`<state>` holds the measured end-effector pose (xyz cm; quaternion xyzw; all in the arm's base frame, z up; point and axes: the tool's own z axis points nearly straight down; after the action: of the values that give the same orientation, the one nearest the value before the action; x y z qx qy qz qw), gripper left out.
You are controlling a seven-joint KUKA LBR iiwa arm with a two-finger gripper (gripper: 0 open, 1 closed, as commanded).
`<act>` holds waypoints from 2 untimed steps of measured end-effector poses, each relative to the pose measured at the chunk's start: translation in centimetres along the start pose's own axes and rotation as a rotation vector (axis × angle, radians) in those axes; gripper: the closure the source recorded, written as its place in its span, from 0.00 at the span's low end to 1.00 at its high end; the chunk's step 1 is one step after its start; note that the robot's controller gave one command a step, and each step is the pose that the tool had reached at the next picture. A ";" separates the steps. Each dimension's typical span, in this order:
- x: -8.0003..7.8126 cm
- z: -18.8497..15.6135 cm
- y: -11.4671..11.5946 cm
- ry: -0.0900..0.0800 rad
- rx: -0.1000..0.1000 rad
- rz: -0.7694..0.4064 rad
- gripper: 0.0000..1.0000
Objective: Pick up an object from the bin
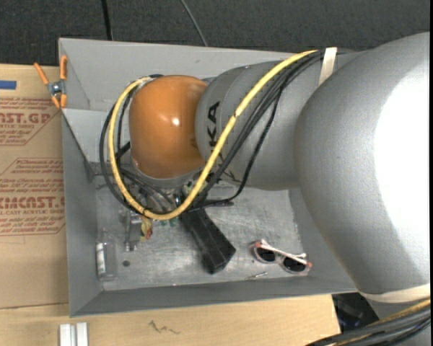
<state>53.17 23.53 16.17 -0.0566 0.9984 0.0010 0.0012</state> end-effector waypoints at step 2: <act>0.8 -4.7 0.4 0.005 0.003 -0.037 1.00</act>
Offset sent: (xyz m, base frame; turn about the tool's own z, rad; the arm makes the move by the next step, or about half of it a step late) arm -0.0146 0.0033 0.0613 -0.0465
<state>52.27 23.84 20.86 -0.0750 0.9972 -0.0005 -0.0011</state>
